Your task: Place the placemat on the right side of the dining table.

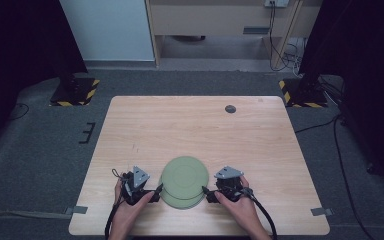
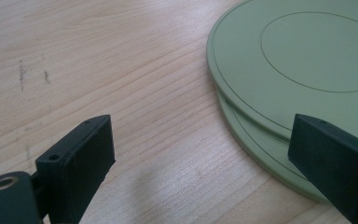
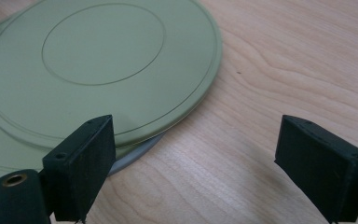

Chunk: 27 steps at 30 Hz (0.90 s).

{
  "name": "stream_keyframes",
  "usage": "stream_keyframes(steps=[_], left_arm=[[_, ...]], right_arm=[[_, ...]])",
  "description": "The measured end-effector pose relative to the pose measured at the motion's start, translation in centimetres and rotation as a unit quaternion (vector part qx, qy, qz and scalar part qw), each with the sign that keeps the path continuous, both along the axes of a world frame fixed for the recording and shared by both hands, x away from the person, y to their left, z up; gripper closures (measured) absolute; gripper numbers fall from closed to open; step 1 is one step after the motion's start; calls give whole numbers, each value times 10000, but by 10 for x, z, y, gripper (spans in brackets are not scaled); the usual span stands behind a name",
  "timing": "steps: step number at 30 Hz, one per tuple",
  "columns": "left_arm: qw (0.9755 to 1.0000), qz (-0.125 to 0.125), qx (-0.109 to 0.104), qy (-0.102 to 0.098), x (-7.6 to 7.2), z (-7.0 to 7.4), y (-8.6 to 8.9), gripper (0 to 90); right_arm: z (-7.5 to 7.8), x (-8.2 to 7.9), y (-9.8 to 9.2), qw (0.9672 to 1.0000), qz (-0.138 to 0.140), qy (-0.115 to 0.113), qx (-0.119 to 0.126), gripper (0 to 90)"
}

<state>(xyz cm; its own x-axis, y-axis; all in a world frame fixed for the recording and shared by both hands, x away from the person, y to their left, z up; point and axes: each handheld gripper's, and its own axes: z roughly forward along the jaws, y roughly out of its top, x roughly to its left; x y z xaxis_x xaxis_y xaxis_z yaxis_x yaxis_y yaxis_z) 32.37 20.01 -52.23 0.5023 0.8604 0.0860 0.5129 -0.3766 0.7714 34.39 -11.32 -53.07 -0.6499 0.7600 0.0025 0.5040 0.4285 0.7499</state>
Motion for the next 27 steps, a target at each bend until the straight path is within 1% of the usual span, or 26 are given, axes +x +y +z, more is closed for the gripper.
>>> stream_keyframes(steps=[4, 6, 8, 10, 12, 14, 17, 19, 22, 27], left_arm=[[10000, -26, 22, 49, 2, -3, -3, 66], [10000, -23, 42, 74, 4, -5, -5, 66], [9999, -46, 29, 100, 5, -6, -6, 67], [9999, -38, 76, 80, 5, -6, -8, 63], [9999, -42, 78, 92, 5, -5, -7, 68], [9999, -13, 108, 89, 5, -5, -6, 68], [9999, 16, 67, 125, 6, -6, -5, 66], [9999, 22, 71, 148, 9, -6, -6, 65], [9998, 2, 184, 112, 11, -5, -9, 55], [9998, 3, 128, 137, 16, -5, -10, 50]], right_arm=[[0, 0, 1, 10000, -24, -27, -33, 103], [0, 2, 1, 10000, -74, 17, -25, 82], [-1, 5, 3, 9999, -129, 10, 9, 78], [-1, 7, 5, 9999, -139, -14, -19, 59], [0, 8, 6, 9999, -98, -51, -85, 79], [2, 6, 6, 9999, -87, -96, -93, 110], [4, 5, 5, 10000, -71, -66, -16, 105], [4, 6, 5, 9999, -59, -72, -81, 106], [2, 8, 6, 9999, -86, -66, -124, 97], [3, 13, 5, 9998, -135, -37, -164, 83]])
